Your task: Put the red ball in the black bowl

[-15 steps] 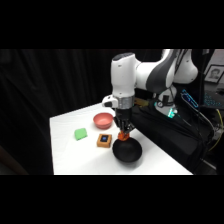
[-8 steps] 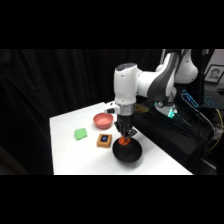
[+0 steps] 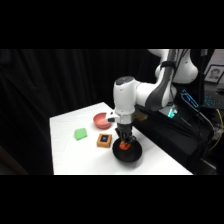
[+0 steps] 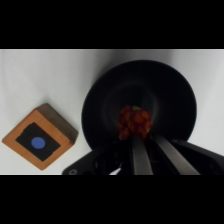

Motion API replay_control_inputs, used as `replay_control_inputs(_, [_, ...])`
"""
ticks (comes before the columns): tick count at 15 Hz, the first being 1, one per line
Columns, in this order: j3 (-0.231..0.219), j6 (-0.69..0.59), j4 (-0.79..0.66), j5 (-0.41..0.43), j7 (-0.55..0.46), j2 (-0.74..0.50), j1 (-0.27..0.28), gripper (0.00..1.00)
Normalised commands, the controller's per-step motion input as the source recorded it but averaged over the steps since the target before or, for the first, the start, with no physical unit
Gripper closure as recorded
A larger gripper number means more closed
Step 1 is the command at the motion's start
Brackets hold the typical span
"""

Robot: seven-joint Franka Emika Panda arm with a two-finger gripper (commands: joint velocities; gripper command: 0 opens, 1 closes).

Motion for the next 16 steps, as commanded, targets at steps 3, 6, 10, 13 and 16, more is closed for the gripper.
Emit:
replay_control_inputs(3, [0.017,0.07,0.12,-0.024,-0.08,0.11,-0.024,0.66])
replay_control_inputs(6, [0.05,-0.05,0.09,-0.011,-0.11,0.0,-0.022,0.44])
replay_control_inputs(10, [0.044,-0.21,0.07,-0.036,-0.07,-0.11,0.0,0.11])
replay_control_inputs(13, [0.029,-0.31,0.04,-0.039,-0.05,-0.24,0.008,0.0])
replay_control_inputs(16, [0.014,-0.33,0.02,-0.04,-0.02,-0.33,0.016,0.0])
